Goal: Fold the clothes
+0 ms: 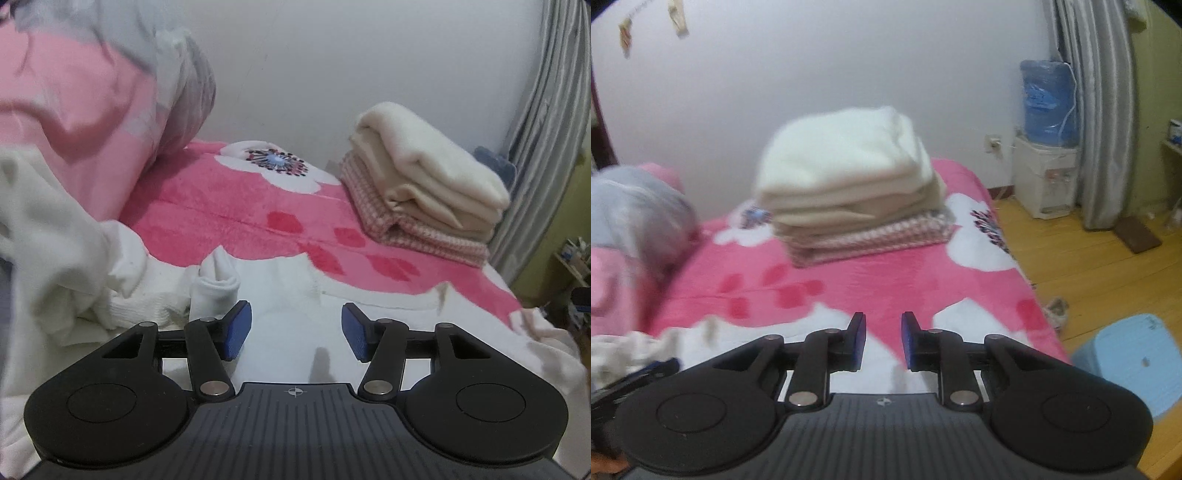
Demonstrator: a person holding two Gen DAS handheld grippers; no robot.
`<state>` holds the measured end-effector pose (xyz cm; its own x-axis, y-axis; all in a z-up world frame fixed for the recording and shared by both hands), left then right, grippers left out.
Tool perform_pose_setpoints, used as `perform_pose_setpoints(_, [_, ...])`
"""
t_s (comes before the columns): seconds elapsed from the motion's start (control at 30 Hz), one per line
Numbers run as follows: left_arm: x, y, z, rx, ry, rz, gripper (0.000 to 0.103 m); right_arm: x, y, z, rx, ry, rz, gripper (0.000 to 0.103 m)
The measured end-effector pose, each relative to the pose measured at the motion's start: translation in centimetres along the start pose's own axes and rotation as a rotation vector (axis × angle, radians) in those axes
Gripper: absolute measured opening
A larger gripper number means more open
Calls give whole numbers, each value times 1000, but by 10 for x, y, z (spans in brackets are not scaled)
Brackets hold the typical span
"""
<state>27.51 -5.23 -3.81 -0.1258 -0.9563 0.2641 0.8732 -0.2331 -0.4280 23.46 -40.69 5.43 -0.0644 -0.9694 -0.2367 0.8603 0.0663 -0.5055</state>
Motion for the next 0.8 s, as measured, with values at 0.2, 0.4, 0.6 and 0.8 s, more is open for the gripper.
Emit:
perform_pose_setpoints(0.2, [0, -72, 18, -2, 40, 53, 54, -18, -43, -7, -33, 106, 164, 23])
perform_pose_setpoints(0.4, [-36, -141, -7, -13, 29, 124, 54, -72, -67, -18, -109, 152, 341, 33])
perform_pose_setpoints(0.6, [-62, -146, -34, -9, 14, 145, 54, -152, -36, -31, -245, 286, 508, 45])
perform_pose_setpoints(0.8, [-78, -131, -49, -17, -14, 136, 53, -220, 41, -44, -412, 402, 526, 51])
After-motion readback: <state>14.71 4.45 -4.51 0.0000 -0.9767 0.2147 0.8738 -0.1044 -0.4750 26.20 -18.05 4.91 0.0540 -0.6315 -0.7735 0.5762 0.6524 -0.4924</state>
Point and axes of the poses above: each gripper's, at about its wrist camera, not at the fingertips, and y roughly the way its jaws point, x to its right, z to its top, the point moved 1 cm from there along y, roughly the way its jaws point, and after that the axes turned 7 degrees about x, right-handed, at the moved point
